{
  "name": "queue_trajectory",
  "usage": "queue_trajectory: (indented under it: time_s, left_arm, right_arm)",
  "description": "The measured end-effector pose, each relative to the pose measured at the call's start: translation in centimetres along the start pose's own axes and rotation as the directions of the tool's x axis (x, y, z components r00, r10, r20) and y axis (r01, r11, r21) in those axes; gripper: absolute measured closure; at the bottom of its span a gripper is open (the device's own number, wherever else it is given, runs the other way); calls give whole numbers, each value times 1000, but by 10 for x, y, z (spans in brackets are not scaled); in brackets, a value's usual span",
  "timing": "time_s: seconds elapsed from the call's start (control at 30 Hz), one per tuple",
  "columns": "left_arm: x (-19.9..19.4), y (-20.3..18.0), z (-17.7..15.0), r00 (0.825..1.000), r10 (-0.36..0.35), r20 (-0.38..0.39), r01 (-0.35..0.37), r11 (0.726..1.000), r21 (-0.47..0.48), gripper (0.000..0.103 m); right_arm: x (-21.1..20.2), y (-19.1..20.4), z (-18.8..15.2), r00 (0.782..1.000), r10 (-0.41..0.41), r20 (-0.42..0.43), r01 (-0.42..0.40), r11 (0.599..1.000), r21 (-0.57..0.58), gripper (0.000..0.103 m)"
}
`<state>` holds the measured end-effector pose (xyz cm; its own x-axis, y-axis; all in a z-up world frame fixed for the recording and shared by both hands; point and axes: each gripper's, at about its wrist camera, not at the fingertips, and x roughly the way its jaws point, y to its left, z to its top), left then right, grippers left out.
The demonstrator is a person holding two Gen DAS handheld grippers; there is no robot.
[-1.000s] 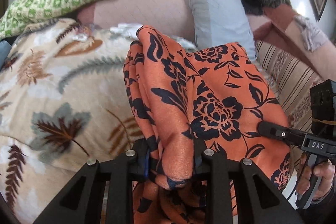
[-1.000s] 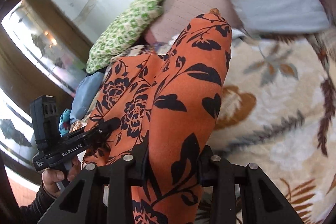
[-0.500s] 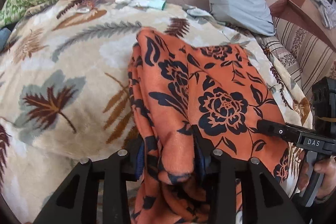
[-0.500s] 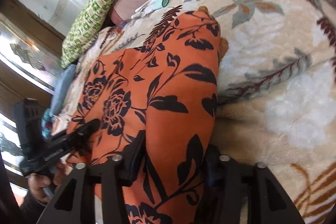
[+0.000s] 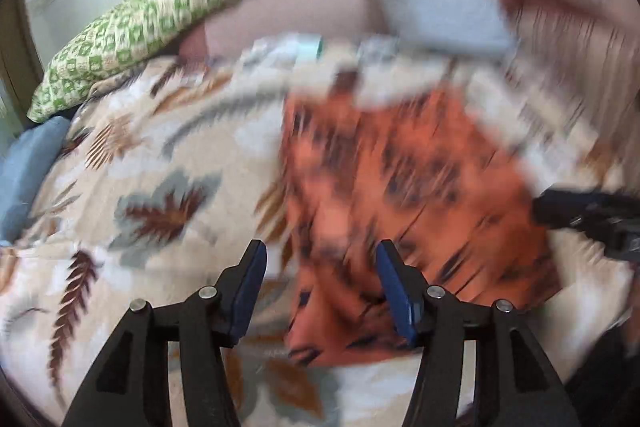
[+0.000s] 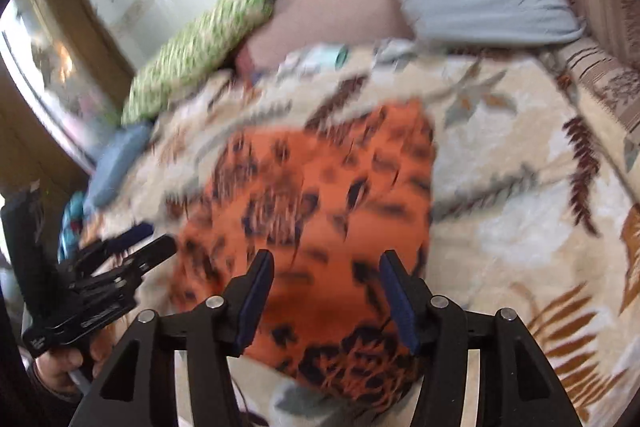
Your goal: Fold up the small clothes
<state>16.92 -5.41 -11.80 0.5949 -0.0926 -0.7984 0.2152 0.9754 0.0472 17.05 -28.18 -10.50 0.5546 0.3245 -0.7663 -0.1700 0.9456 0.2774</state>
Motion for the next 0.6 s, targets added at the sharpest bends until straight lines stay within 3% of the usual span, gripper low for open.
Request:
queue_trajectory:
  time_s: [0.07,0.13,0.23,0.37,0.47,0.6]
  left_arm:
    - [23,4,-16,996,34,-79,-35,999,-11,44]
    - [26,11,-22,997,12,-78,-16,999,-43,42]
    - [22,11,-16,997,14,-79,-16,1000,-24,43]
    - [25,10,-18,997,11,-81,-12,1000,-8,42]
    - [25,10,-19,997,1,-80,-3,1000,-24,42]
    - [26,11,-19,996,-10,-86,7,1000,-30,41]
  right_arm:
    - [26,-3,-15,993,-89,-82,87,996,-26,44]
    - [35,-3,-23,985,-143,-95,136,988,-79,41]
    - [27,-2,-14,987,-128,-99,122,990,-67,40]
    - [8,-6,24,999,-34,-33,34,999,0,40]
    - [17,-14,63,998,55,-5,-55,996,68,40]
    - [62,-45,110,973,228,-33,-212,942,260,39]
